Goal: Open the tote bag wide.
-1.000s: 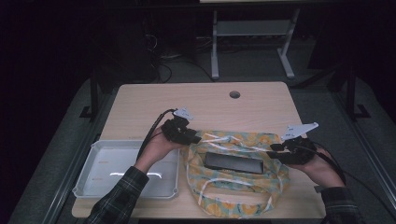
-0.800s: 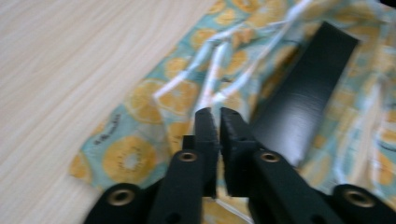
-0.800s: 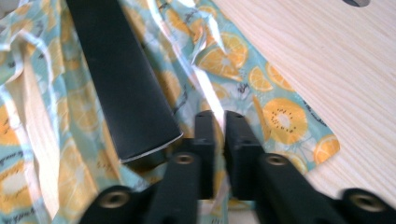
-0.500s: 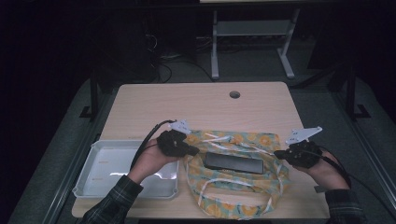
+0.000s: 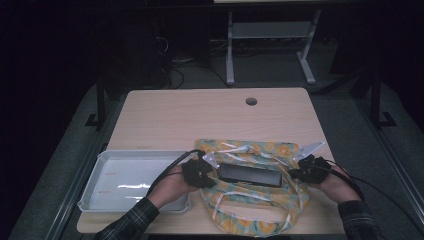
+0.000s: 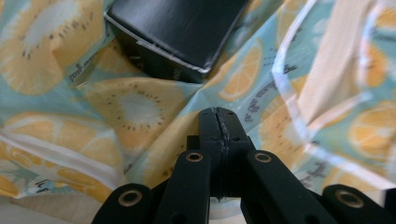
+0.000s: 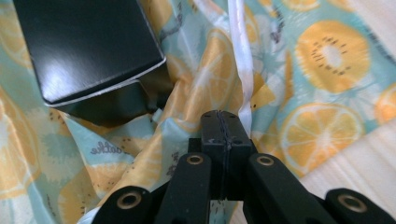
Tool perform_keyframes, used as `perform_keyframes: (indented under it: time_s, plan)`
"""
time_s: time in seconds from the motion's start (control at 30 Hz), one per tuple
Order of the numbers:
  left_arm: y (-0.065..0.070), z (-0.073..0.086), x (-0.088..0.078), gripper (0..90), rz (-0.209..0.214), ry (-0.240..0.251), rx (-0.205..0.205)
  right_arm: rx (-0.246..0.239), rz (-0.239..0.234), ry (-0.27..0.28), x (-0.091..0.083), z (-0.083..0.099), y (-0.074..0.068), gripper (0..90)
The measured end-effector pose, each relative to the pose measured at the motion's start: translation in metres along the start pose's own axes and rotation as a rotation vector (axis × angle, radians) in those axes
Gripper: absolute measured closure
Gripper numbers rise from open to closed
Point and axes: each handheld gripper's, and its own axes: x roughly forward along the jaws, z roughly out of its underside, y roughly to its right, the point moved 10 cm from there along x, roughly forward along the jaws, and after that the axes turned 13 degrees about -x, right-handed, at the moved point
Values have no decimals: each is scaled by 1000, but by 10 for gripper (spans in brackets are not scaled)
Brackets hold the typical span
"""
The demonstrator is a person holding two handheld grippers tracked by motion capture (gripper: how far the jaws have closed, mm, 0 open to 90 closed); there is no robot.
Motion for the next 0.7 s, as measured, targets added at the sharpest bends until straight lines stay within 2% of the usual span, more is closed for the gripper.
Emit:
perform_keyframes:
  time_s: [0.17, 0.27, 0.47, 0.7]
  plan:
    - [-6, 1, 8, 898, -40, -34, 13, -12, -14, -38, 9, 4, -5, 896]
    - [-11, -1, 11, 898, -68, -46, 17, -16, -23, -48, 8, 6, -8, 896]
    - [-20, -9, 13, 898, -106, -45, 17, -16, -36, -57, 4, 11, -18, 896]
    - [-25, -15, 11, 898, -102, -27, 8, -23, -52, -67, -1, 17, -33, 895]
